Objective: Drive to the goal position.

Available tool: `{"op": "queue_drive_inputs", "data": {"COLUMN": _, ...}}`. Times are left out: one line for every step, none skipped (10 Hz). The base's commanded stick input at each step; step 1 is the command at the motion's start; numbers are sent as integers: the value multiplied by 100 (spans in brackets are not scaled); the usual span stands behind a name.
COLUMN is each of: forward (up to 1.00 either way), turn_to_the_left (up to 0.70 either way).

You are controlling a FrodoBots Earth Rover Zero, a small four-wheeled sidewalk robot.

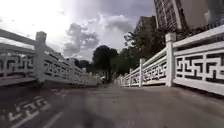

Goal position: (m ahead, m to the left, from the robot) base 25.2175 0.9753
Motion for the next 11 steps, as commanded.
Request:
{"op": "queue_drive_inputs", "data": {"forward": 45, "turn_to_the_left": 0}}
{"op": "queue_drive_inputs", "data": {"forward": 45, "turn_to_the_left": 0}}
{"op": "queue_drive_inputs", "data": {"forward": 45, "turn_to_the_left": 0}}
{"op": "queue_drive_inputs", "data": {"forward": 45, "turn_to_the_left": 0}}
{"op": "queue_drive_inputs", "data": {"forward": 45, "turn_to_the_left": 0}}
{"op": "queue_drive_inputs", "data": {"forward": 45, "turn_to_the_left": 0}}
{"op": "queue_drive_inputs", "data": {"forward": 45, "turn_to_the_left": 0}}
{"op": "queue_drive_inputs", "data": {"forward": 45, "turn_to_the_left": 0}}
{"op": "queue_drive_inputs", "data": {"forward": 45, "turn_to_the_left": 0}}
{"op": "queue_drive_inputs", "data": {"forward": 45, "turn_to_the_left": 0}}
{"op": "queue_drive_inputs", "data": {"forward": 45, "turn_to_the_left": 3}}
